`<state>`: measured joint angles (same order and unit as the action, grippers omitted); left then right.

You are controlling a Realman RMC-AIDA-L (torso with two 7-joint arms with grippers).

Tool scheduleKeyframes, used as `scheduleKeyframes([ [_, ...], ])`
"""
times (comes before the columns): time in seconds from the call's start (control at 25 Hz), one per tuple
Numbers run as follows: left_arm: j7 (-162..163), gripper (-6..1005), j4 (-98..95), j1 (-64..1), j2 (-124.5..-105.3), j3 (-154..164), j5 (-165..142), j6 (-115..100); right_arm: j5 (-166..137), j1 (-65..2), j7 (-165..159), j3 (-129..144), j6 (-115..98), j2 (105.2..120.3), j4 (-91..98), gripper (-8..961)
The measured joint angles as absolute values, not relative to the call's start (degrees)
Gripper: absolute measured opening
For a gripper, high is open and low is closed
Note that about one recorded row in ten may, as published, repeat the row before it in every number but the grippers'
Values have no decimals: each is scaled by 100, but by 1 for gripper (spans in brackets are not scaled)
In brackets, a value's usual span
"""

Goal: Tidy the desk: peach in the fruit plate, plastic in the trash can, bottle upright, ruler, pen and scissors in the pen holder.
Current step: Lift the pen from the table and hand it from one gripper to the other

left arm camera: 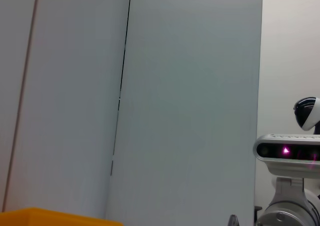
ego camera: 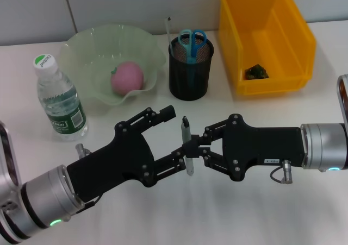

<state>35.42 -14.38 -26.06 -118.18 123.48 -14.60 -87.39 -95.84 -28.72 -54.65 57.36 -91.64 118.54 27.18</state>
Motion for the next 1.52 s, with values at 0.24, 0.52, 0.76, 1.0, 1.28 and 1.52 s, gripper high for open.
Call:
scheduleKeyframes([
  [0.24, 3548, 716, -1431, -2647, -11821, 12348, -1459, -8688, -9591, -2886, -5467, 5739, -9158, 11856, 2730, 120],
  [0.52, 3551, 713, -1433, -2663, -11821, 12348, -1459, -8628, -9639, -2948, -5525, 5733, -9157, 11845, 2733, 120],
  [0.76, 3551, 710, -1432, -2667, -11821, 12348, -1459, -8624, -9719, -3007, -5670, 5731, -9158, 11780, 2746, 120],
  [1.0, 3551, 551, -1426, -2690, -11821, 12348, -1459, -8540, -9785, -3061, -5684, 5737, -9158, 11777, 2770, 120],
  [1.28, 3610, 556, -1424, -2713, -11830, 12348, -1459, -8490, -9800, -3087, -5691, 5719, -9155, 11781, 2753, 119],
  [1.52, 3612, 552, -1423, -2719, -11825, 12348, -1459, -8489, -9800, -3102, -5763, 5724, -9151, 11776, 2770, 119],
])
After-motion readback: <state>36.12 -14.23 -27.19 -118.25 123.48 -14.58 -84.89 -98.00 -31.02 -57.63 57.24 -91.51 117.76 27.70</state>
